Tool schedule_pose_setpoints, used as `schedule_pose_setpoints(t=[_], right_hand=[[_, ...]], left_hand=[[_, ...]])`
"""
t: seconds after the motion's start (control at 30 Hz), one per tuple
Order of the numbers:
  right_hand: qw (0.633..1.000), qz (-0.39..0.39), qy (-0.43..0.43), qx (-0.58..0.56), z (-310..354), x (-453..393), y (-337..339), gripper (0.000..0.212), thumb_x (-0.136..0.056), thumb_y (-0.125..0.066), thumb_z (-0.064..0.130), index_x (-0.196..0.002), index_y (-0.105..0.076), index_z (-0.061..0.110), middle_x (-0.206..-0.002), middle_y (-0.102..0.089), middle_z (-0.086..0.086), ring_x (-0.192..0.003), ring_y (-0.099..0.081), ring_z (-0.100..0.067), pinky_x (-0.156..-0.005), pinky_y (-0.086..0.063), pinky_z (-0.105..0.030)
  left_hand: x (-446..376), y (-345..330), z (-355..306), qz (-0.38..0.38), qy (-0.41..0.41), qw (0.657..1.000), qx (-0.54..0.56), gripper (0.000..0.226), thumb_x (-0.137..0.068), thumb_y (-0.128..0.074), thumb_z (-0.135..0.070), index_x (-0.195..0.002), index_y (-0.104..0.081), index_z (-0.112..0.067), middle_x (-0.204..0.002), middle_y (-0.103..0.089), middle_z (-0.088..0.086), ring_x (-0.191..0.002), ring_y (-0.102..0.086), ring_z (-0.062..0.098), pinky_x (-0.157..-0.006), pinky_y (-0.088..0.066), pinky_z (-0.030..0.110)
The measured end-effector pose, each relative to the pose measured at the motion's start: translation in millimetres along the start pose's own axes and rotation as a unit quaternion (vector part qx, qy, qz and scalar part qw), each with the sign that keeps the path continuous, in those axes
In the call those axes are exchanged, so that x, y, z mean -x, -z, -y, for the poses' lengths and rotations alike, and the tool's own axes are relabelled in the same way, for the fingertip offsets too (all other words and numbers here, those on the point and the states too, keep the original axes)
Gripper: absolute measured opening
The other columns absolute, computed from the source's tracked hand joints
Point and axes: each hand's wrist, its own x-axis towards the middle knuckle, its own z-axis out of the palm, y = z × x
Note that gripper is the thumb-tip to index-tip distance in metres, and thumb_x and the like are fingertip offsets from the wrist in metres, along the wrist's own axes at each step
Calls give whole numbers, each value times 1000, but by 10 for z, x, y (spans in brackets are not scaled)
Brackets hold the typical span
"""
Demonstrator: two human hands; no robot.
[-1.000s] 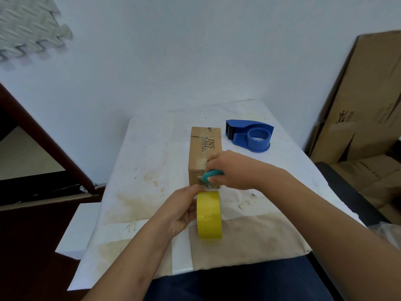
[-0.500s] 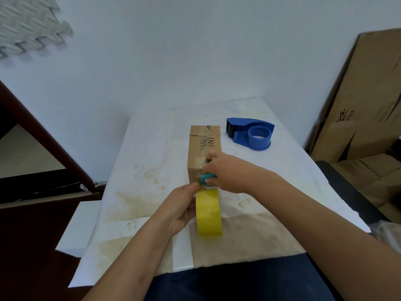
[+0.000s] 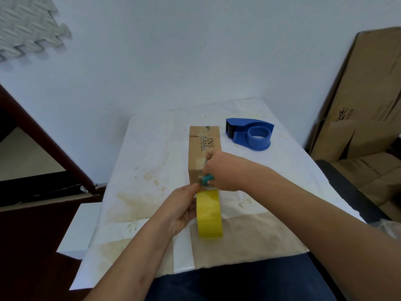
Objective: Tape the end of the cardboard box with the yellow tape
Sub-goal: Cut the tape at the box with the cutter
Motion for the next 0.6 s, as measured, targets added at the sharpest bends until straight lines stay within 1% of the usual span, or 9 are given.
schedule_pose_setpoints(t=[0.1, 0.17, 0.23, 0.27, 0.37, 0.43, 0.5, 0.57, 0.6], right_hand=[[1000, 4, -11, 14, -49, -3, 32, 32, -92, -58, 21, -121, -60, 8, -118, -59, -9, -111, -54, -23, -78, -47, -28], [999, 12, -21, 20, -104, 11, 47, 32, -90, -61, 19, -120, -61, 8, -116, -58, -8, -108, -56, -22, -71, -46, -26], [999, 24, -17, 25, -156, 10, 48, 29, -90, -60, 20, -117, -63, 9, -113, -59, -8, -109, -56, -22, -72, -49, -27], [999, 23, -11, 23, -175, 7, 42, 27, -90, -59, 22, -114, -64, 10, -111, -61, -8, -111, -55, -23, -76, -52, -29], [1000, 12, -6, -16, -218, 27, 38, 28, -92, -53, 28, -112, -64, 13, -110, -62, -7, -112, -53, -24, -87, -53, -37], [995, -15, -19, -93, -255, 90, 62, 25, -93, -51, 28, -109, -64, 13, -99, -62, -5, -95, -58, -21, -75, -52, -31], [981, -60, -34, -182, -293, 157, 72, 18, -94, -51, 27, -102, -61, 15, -88, -61, -3, -73, -56, -15, -59, -41, -24], [950, -116, -54, -283, -322, 205, 27, 8, -95, -50, 25, -97, -56, 20, -89, -66, -2, -73, -61, -14, -59, -43, -24], [921, -139, -70, -358, -331, 219, -19, 3, -94, -51, 23, -96, -53, 21, -92, -70, -3, -79, -66, -15, -65, -49, -25]], left_hand=[[12, 8, -16, 3, 2, 1000, 5, 30, -90, -61, -14, -117, -66, -1, -115, -67, 31, -111, -62, 45, -99, -50, 52], [8, 32, -13, 8, 6, 1000, 16, 36, -88, -62, -16, -120, -65, 0, -112, -65, 34, -99, -58, 41, -100, -48, 55], [-10, 60, -2, 10, 12, 1000, 19, 48, -83, -66, -20, -125, -61, 2, -102, -57, 26, -94, -49, 34, -102, -45, 57], [-21, 74, 3, 16, 17, 1000, 17, 51, -80, -67, -20, -126, -60, 3, -102, -55, 22, -93, -47, 33, -103, -44, 56], [-4, 98, -3, 38, 23, 999, 1, 36, -85, -67, -13, -117, -65, 2, -101, -66, 25, -93, -57, 34, -101, -46, 51], [21, 123, -26, 62, 32, 998, -8, 33, -85, -67, -12, -116, -66, 0, -109, -69, 28, -93, -61, 33, -100, -48, 50], [39, 143, -69, 88, 27, 995, -28, 35, -85, -69, -12, -118, -65, 0, -106, -70, 26, -84, -64, 29, -87, -55, 42], [37, 155, -112, 117, 17, 992, -51, 30, -84, -70, -12, -113, -66, -2, -91, -71, 18, -68, -65, 20, -65, -59, 30], [45, 156, -135, 127, 10, 990, -61, 22, -85, -69, -11, -107, -66, -5, -82, -71, 13, -60, -65, 16, -57, -58, 26]])
